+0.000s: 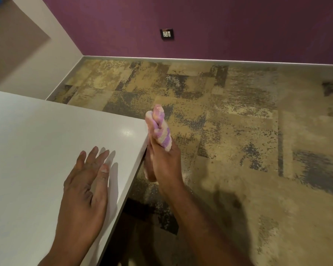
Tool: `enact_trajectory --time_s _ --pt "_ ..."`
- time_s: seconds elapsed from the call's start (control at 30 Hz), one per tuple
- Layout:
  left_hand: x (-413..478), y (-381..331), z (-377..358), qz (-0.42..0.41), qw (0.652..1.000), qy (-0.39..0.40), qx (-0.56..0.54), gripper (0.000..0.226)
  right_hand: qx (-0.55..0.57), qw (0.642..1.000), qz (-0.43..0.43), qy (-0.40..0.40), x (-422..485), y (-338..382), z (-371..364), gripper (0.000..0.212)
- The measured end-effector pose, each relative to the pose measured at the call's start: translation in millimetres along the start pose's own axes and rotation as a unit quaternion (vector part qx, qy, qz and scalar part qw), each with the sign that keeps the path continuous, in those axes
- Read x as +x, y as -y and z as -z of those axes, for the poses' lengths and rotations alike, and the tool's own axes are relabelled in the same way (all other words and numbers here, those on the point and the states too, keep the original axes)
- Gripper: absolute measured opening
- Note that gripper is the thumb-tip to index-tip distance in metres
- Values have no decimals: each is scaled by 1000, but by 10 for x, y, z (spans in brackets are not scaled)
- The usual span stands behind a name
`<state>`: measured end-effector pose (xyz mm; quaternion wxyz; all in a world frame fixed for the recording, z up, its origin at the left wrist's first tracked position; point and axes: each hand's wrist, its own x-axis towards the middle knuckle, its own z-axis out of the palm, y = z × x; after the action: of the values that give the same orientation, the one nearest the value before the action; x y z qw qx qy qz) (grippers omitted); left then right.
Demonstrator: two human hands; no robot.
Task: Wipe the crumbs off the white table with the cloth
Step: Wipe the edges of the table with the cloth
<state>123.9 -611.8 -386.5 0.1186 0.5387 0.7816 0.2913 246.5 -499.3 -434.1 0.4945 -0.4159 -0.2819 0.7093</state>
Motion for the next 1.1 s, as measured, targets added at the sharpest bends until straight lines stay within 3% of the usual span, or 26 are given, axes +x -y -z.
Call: enact_trajectory --time_s 0.13,0.3,0.47,0.73,0.9,1.1 --pt "43 -27 16 18 1000 -2 0 52 24 997 -61 47 -9 114 307 22" --pt "85 -183 11 42 999 15 -22 55 67 984 -163 -37 -83 296 665 20" --pt "100 -343 -12 68 996 16 -51 46 114 978 -161 -59 -186 496 827 38" --pt "294 -539 -232 120 992 -28 -27 45 80 977 -192 -40 93 720 959 37" --pt "407 -700 -442 159 986 -58 8 49 53 975 -214 19 386 878 1197 32" --pt "528 -1244 -746 233 965 -121 17 46 -53 979 -178 90 690 1427 1375 24"
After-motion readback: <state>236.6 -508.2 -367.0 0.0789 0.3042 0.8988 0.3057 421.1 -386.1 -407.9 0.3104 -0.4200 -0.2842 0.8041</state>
